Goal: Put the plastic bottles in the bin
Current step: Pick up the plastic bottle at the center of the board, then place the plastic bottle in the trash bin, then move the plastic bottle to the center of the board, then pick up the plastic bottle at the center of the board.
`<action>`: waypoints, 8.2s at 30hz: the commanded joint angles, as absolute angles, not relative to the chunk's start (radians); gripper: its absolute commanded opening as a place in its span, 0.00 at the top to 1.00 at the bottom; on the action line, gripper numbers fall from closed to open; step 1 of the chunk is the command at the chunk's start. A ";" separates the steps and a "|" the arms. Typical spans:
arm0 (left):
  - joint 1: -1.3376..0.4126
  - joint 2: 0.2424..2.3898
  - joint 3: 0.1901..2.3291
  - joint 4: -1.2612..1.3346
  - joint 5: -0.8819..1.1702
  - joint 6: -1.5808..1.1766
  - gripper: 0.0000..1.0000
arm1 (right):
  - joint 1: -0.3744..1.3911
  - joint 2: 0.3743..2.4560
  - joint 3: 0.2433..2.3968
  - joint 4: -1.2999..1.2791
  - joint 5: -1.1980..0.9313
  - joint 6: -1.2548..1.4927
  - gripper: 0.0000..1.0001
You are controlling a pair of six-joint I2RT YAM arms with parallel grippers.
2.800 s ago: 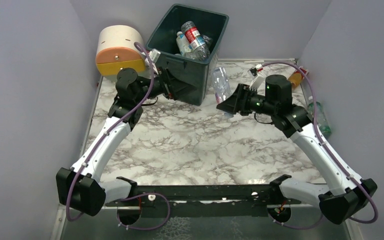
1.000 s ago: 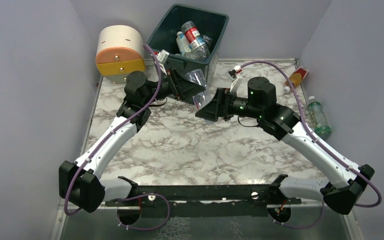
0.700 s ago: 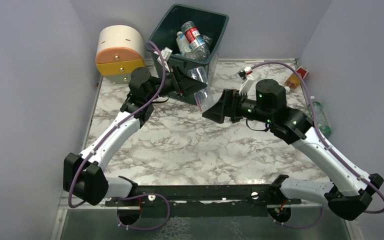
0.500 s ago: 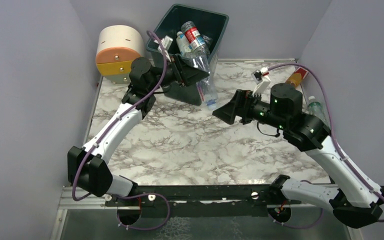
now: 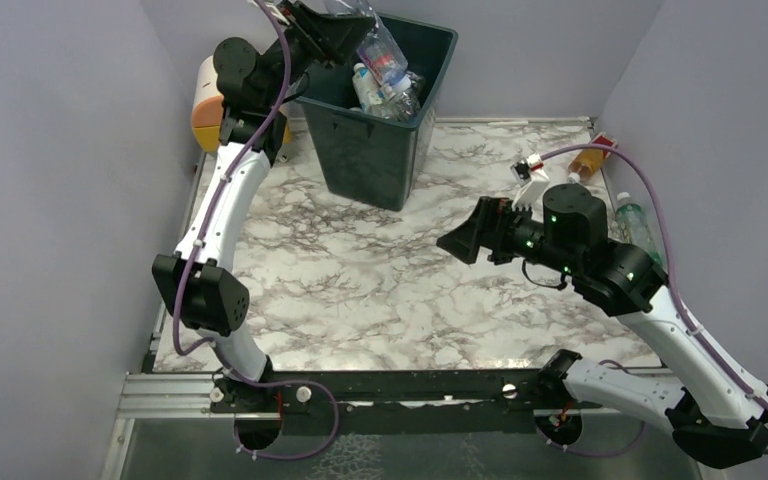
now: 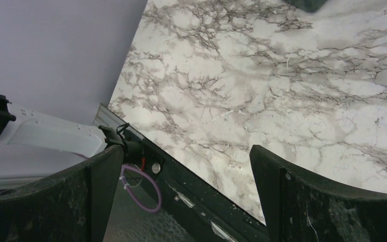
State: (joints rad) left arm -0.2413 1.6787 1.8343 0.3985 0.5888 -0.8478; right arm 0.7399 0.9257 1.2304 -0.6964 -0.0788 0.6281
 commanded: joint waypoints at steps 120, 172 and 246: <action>-0.278 1.179 1.084 0.043 0.672 -0.560 0.01 | -0.294 2.283 1.923 -0.435 0.157 0.598 0.07; -0.287 1.144 0.953 0.176 0.712 -0.644 0.01 | -0.059 1.664 1.098 -0.295 0.196 0.546 0.46; -0.417 1.500 1.233 0.203 0.608 -0.805 0.01 | 0.648 0.972 0.836 -0.652 0.002 0.566 0.01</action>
